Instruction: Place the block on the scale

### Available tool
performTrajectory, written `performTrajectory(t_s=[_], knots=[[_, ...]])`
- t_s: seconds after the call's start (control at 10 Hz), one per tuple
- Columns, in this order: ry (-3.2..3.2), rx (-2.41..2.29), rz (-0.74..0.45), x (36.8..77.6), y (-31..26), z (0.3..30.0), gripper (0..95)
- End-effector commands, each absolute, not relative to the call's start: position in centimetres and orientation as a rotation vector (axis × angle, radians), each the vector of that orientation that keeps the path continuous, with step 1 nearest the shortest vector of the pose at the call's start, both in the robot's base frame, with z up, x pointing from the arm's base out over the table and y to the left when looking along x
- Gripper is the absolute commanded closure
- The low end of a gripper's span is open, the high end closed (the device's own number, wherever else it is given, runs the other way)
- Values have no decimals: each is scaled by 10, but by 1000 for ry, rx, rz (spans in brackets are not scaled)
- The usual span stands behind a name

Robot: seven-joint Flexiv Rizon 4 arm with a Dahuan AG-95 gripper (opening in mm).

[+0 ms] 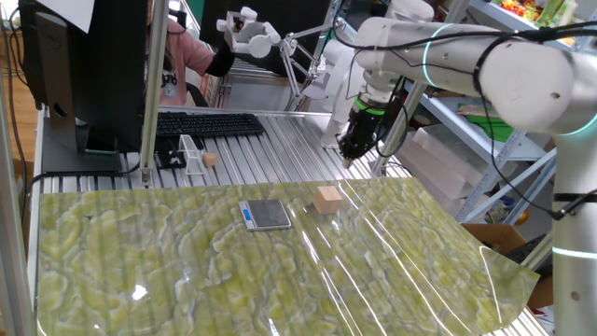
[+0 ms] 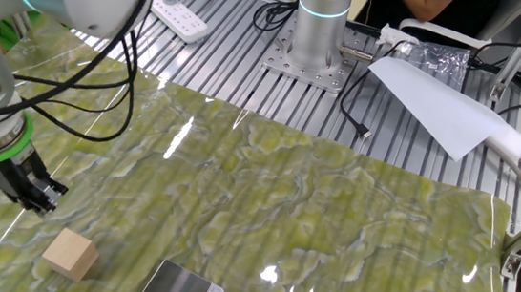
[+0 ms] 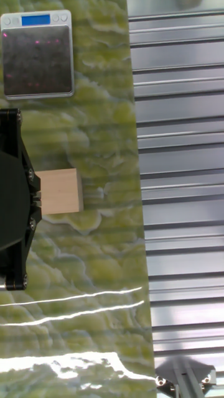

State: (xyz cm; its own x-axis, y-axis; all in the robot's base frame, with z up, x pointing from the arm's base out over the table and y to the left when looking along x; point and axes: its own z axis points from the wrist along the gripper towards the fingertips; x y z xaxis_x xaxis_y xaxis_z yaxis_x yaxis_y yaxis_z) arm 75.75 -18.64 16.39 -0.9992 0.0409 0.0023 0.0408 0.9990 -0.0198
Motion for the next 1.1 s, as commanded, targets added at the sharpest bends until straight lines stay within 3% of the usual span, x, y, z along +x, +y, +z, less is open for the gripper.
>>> performTrajectory(t_s=[0.1, 0.3, 0.4, 1.1], knots=[[-3142, -66, 33, 758, -187, 164, 950], [-3141, -63, 34, 757, -187, 164, 950], [-3140, -59, 33, 757, -187, 164, 760], [-3149, -61, 35, 756, -186, 162, 760]])
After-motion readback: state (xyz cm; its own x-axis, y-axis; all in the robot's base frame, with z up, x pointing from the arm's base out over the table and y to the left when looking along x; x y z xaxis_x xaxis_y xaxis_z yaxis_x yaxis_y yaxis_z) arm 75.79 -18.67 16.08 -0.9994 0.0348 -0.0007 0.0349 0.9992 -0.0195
